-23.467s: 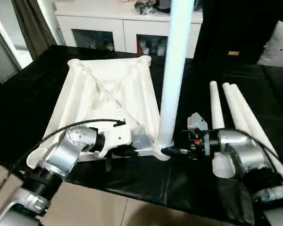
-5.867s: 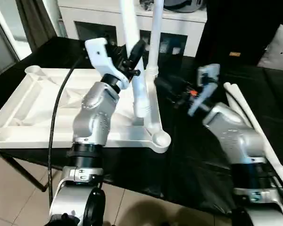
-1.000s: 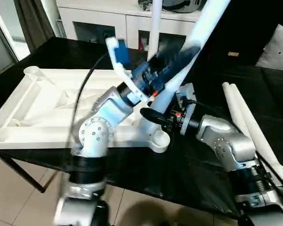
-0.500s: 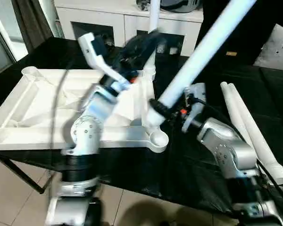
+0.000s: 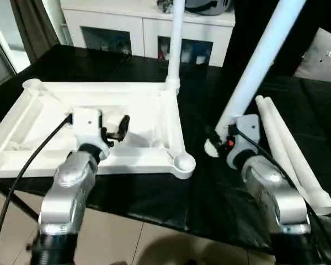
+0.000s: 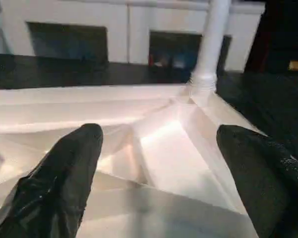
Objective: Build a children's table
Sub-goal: Pick table leg
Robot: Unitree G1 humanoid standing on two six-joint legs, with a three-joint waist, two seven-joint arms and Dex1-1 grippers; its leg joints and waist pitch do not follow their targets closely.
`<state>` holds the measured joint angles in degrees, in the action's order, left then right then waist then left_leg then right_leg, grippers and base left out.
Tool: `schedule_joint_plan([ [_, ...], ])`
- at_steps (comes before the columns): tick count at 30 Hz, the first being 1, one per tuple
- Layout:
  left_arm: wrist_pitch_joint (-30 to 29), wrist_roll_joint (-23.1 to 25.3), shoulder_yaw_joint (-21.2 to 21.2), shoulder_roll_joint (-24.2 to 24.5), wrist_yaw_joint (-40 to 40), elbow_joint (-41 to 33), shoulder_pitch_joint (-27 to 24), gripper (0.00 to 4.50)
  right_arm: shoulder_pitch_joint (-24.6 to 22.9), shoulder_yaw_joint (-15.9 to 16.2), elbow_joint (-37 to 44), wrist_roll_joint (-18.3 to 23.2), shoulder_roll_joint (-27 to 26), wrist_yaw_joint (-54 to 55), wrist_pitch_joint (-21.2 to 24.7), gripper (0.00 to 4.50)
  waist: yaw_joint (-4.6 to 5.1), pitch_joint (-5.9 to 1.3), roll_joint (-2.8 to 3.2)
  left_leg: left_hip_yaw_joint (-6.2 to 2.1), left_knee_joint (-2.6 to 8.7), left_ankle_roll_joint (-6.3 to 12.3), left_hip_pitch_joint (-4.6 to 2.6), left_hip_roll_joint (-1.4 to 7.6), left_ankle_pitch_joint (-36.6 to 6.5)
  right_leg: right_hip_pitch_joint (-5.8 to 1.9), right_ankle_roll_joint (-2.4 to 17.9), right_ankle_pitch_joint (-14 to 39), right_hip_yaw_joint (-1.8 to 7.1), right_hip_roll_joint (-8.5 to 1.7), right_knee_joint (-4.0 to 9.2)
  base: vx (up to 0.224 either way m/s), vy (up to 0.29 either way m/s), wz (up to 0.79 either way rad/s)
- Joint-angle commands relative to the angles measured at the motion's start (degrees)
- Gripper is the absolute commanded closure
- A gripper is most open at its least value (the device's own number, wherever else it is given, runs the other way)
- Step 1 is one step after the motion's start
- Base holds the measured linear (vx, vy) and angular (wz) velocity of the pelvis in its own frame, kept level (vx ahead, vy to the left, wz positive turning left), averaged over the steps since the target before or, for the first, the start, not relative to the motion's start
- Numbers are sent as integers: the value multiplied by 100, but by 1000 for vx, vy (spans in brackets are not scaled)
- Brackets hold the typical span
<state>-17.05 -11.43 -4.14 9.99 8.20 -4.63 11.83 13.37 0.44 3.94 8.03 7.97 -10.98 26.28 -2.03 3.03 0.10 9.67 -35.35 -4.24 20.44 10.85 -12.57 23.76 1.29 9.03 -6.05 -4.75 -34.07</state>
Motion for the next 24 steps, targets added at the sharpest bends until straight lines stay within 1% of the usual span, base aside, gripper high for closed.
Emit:
schedule_joint_plan([
  [1, 13, 86, 36, -42, -82, -145, -89, 32, -60, 5, 104, -67, 5, 24, -257, 259, 25, -384, 35, 191, 289, -53, -207, 146, -1112, -66, 158, 2705, 519, -180, 685, 0, 0, 0],
  [2, 21, 97, 44, -47, -84, -147, -99, 32, -66, 10, 106, -68, 4, 28, -273, 259, -14, -416, -52, 230, 265, -161, -232, 74, -1220, -88, 167, 2702, 589, -166, 563, 0, 0, 0],
  [3, 46, 138, 75, -61, -94, -135, -127, 32, -82, 22, 104, -53, -20, 48, -288, 259, -89, -398, -105, 312, 199, -133, -195, 8, -1365, -86, 274, 2825, 882, -133, 568, -10, 10, -33],
  [4, 61, 154, 98, -70, -99, -133, -141, 32, -90, 35, 99, -56, -34, 72, -275, 259, -169, -418, -196, 294, 1, 54, -78, -128, -1481, -240, 404, 2941, 1274, -219, 589, -22, 26, -45],
  [5, 59, 158, 117, -74, -99, -138, -147, 32, -91, 48, 96, -62, -40, 87, -260, 259, -325, -361, -260, 123, -335, 259, 20, -186, -1456, -358, 592, 3555, 1796, -517, 779, -22, 26, -45],
  [6, 51, 159, 131, -74, -97, -145, -149, 32, -89, 57, 91, -67, -42, 95, -255, 259, -395, -351, -253, -13, -491, 302, 91, -206, -1367, -436, 660, 3827, 2045, -653, 838, -17, 87, -51],
  [7, 20, 166, 158, -63, -91, -165, -156, 32, -91, 65, 87, -72, -56, 74, -269, 259, -399, -288, -286, -287, -655, 250, 254, -291, -1198, -511, 710, 4078, 2297, -615, 833, -20, 159, -62],
  [8, -16, 288, 225, -10, -127, -177, -155, 32, -96, 30, 90, -24, -112, 67, -233, 259, -421, -305, -262, -406, -654, 202, 263, -302, -1074, -517, 783, 3957, 2303, -563, 802, -20, 159, -62],
  [9, -28, 382, 260, 15, -156, -187, -157, 32, -103, 3, 92, 10, -148, 74, -214, 259, -247, -286, -160, -730, -257, 429, 419, -131, -471, -464, 1135, 2908, 1734, -510, 587, -32, 190, -40],
  [10, -22, 502, 323, 61, -164, -169, -156, 32, -111, -18, 89, 29, -175, 90, -220, 259, -100, -316, 194, -739, 331, 370, 94, -23, -543, -87, 971, 2117, 1129, 159, 320, -33, 214, -2],
  [11, -31, 537, 344, 61, -169, -144, -154, 32, -122, -23, 77, 24, -186, 98, -264, 259, 73, -326, 283, -878, 483, 259, -8, 131, -756, 81, 719, 1545, 877, 396, 19, -33, 214, -2],
  [12, -39, 525, 331, 44, -175, -113, -148, 32, -131, -14, 67, 7, -189, 104, -301, 259, 148, -349, 406, -994, 574, -389, -25, 348, -1131, 16, 487, 646, 662, 284, -275, -39, 218, 11],
  [13, -46, 504, 302, 16, -198, -40, -118, 32, -145, -10, 72, -5, -188, 115, -301, 259, 287, -359, 411, -1203, 669, -586, -103, 655, -974, 4, 183, 482, 508, 204, -388, -57, 146, 11],
  [14, -23, 400, 210, -97, -247, 68, -61, 32, -180, -28, 122, 36, -183, 112, -264, 259, 256, -344, 458, -1201, 710, -486, -81, 797, -579, 122, -8, 694, 395, 165, -572, -57, 146, 11],
  [15, -23, 400, 210, -97, -247, 68, -61, 32, -180, -28, 122, 36, -183, 112, -264, 259, 271, -369, 448, -1205, 639, -286, -111, 771, -352, 123, -59, 776, 370, 135, -615, -44, 80, 5],
  [16, -28, 406, 224, -119, -256, 81, -44, 32, -201, -44, 157, 70, -172, 90, -252, 259, 288, -438, 410, -1247, 518, 348, -218, 652, 333, 63, -15, 835, 380, 52, -541, 0, 0, 0],
  [17, -70, 452, 287, -112, -254, 69, -41, 32, -211, -59, 173, 84, -164, 76, -245, 259, 298, -478, 342, -1227, 444, 748, -280, 559, 757, 40, 59, 715, 426, -9, -422, 0, 0, 0],
  [18, -132, 526, 400, -101, -242, 8, -75, 32, -201, -103, 148, 72, -156, 56, -221, 259, 236, -502, 255, -986, 235, 1129, -148, 205, 1332, -163, 370, 47, 537, -175, -87, -76, -45, -7],
  [19, -139, 537, 412, -100, -241, -1, -84, 32, -195, -110, 138, 65, -158, 55, -222, 259, 122, -503, 105, -624, 145, 997, 240, -104, 1058, -509, 658, -762, 671, -518, 107, -140, -78, -7],
  [20, -156, 587, 450, -87, -235, -34, -123, 32, -163, -139, 82, 27, -166, 62, -233, 259, 54, -478, 6, -508, 162, 921, 309, -158, 598, -550, 638, -724, 722, -619, 194, -114, -68, -5],
  [21, -163, 611, 467, -77, -230, -47, -142, 32, -144, -152, 52, 10, -168, 68, -243, 259, -35, -397, -64, -383, 261, 694, 228, -104, -269, -526, 693, 485, 717, -575, 322, -115, -75, 1],
  [22, -163, 617, 448, -56, -223, -50, -165, 32, -119, -150, 23, 0, -179, 71, -242, 259, -51, -375, -28, -357, 301, 632, 221, -66, -402, -510, 720, 1007, 688, -533, 348, -51, -41, 0],
  [23, -151, 603, 407, -48, -209, -36, -169, 32, -111, -130, 16, 9, -181, 76, -231, 259, -51, -348, -1, -333, 337, 562, 186, -23, -613, -449, 737, 1529, 673, -476, 376, -101, -77, 0],
  [24, -151, 603, 407, -48, -209, -36, -169, 32, -111, -130, 16, 9, -181, 76, -231, 259, 5, -294, 37, -334, 422, 388, 165, 52, -1115, -395, 724, 2416, 638, -389, 392, -92, -62, -4],
])
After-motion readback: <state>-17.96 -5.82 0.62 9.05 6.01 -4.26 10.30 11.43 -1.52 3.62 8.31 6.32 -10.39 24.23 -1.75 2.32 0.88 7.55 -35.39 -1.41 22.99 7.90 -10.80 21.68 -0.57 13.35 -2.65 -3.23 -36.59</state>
